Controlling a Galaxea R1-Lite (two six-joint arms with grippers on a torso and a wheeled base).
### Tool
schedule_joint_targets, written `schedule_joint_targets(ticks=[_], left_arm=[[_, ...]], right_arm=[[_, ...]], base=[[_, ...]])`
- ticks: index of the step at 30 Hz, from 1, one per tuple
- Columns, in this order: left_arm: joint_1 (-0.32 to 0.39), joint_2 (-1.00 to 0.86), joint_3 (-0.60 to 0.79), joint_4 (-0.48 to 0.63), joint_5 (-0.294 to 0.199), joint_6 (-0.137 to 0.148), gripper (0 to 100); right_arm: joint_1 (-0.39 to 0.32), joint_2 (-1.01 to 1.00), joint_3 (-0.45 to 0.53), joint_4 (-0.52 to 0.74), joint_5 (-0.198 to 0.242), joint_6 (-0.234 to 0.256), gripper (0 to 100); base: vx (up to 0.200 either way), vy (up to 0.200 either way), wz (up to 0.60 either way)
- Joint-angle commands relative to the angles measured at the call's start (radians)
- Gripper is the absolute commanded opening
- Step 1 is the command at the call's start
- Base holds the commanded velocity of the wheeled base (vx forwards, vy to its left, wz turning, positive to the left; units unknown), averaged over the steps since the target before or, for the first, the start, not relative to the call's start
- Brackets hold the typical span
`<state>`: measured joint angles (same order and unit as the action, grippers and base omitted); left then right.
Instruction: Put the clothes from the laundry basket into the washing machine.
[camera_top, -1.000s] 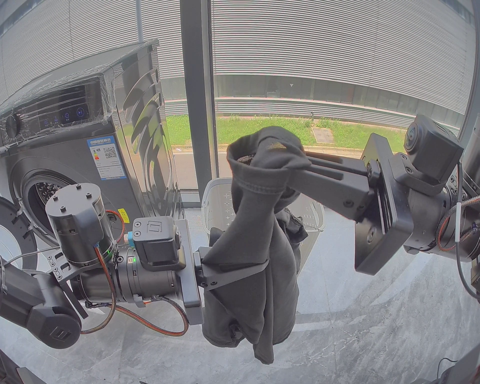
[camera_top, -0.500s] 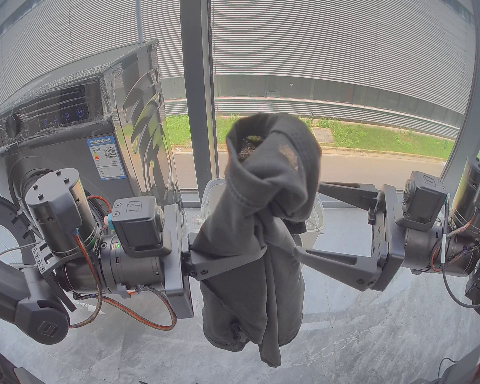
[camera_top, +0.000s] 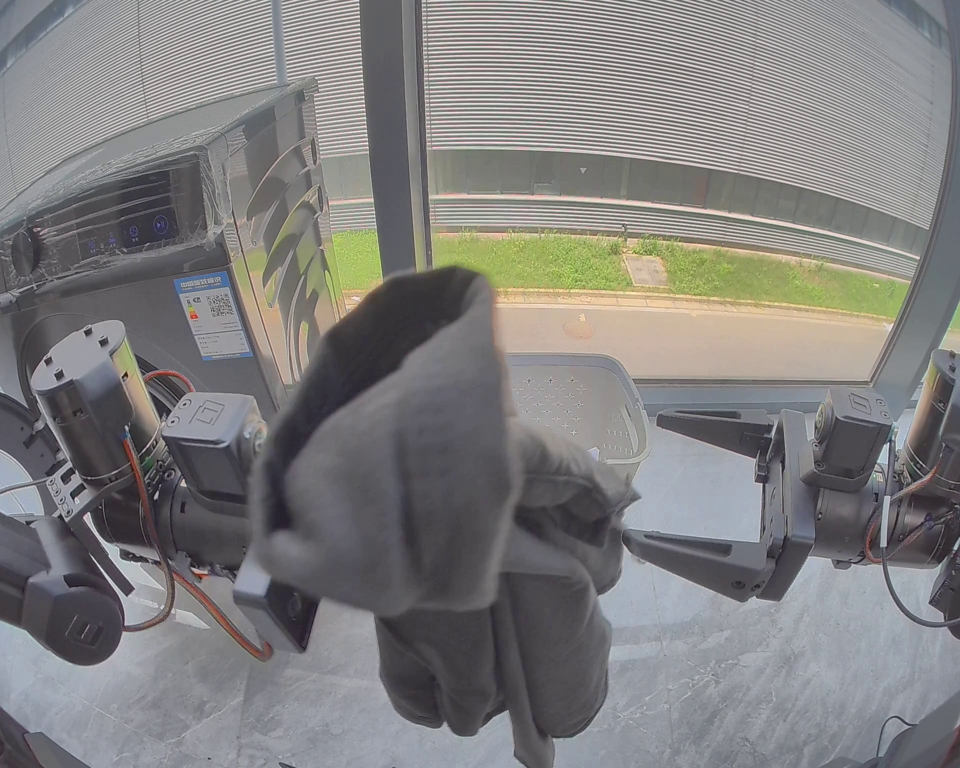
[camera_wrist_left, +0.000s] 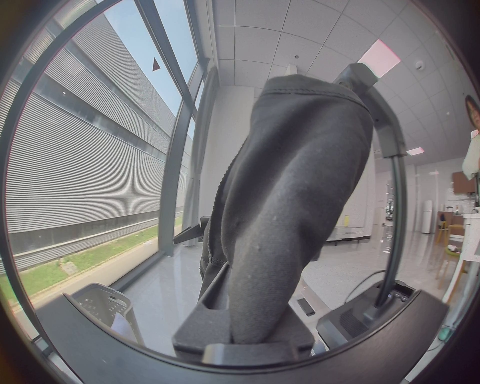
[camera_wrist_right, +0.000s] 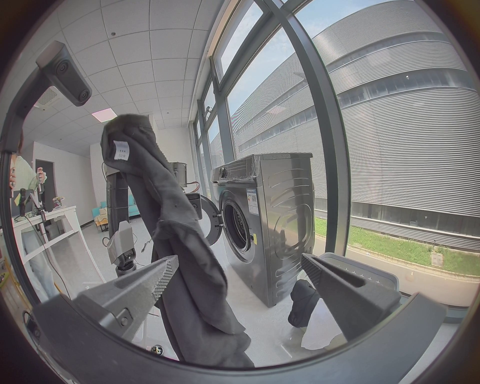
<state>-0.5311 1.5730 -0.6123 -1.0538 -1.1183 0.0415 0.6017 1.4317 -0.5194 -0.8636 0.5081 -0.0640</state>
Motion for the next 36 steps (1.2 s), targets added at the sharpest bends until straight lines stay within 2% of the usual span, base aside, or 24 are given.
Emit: schedule_joint_targets(ticks=[1,2,5,10,17,26,36], left_arm=[[0.149,0.052,0.0,-0.006,-0.167,-0.034,0],[0.181,0.055,-0.001,-0.006,-0.216,-0.045,0],[0.206,0.056,-0.007,-0.006,-0.259,-0.058,0],[0.204,0.078,-0.014,-0.009,-0.259,-0.066,0],[0.201,0.124,-0.052,-0.063,-0.258,-0.071,0],[0.178,0.113,-0.046,-0.08,-0.259,-0.106,0],[0.178,0.113,-0.046,-0.097,-0.261,-0.107,0]], right_arm=[[-0.008,0.046,0.024,0.0,0.024,-0.002,100],[-0.008,0.05,0.032,0.0,0.035,-0.002,100],[-0.003,0.061,0.045,0.0,0.075,-0.011,100],[0.023,0.122,0.039,0.0,0.11,-0.023,100],[0.084,0.242,-0.024,0.0,0.113,-0.033,100],[0.075,0.368,-0.139,0.0,0.109,-0.036,100],[0.013,0.36,-0.134,-0.008,0.107,-0.036,100]], base=[[0.0,0.0,0.0],[0.0,0.0,0.0],[0.0,0.0,0.0],[0.0,0.0,0.0],[0.0,0.0,0.0],[0.0,0.0,0.0],[0.0,0.0,0.0]])
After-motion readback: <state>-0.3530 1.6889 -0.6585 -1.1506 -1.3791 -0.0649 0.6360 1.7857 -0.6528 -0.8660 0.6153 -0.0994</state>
